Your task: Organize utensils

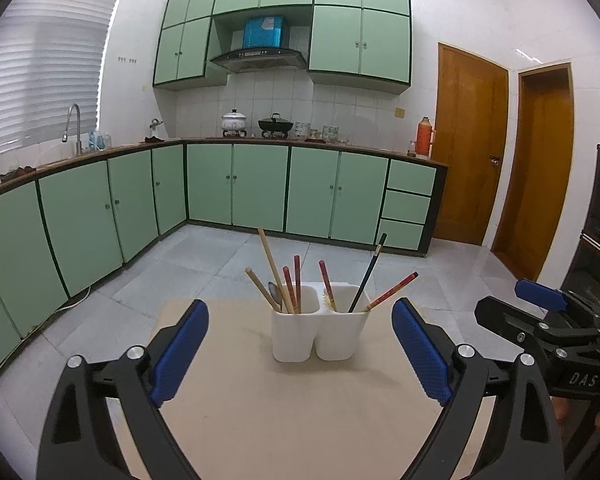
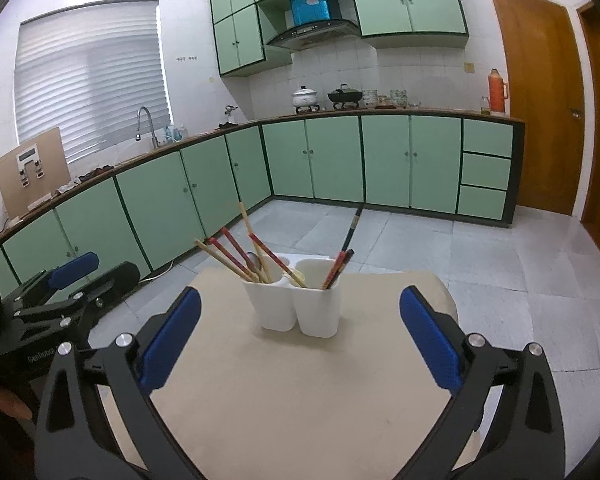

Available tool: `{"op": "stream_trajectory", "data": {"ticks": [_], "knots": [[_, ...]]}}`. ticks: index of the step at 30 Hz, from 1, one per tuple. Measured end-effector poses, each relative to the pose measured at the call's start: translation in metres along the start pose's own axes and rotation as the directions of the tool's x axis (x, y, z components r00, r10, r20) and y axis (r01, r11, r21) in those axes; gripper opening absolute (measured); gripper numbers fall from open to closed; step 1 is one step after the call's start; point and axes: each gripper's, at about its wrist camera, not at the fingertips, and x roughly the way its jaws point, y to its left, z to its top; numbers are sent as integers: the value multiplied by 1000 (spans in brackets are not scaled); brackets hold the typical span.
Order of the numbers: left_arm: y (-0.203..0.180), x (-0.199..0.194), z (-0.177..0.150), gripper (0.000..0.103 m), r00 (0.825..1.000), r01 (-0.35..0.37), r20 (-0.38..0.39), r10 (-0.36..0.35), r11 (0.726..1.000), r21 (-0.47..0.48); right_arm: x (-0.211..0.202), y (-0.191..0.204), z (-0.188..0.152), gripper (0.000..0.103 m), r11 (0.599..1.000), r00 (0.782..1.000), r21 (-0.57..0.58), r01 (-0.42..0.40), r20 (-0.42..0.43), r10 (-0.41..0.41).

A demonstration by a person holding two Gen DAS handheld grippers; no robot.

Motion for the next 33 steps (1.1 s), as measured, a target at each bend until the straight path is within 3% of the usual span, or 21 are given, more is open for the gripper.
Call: {"op": "stream_trajectory", "data": {"ticks": [33], "knots": [[1, -16, 7, 92, 1000, -5, 30, 5, 1000, 3, -15, 11, 11, 97, 999, 1000, -30, -13, 27, 14]]}}
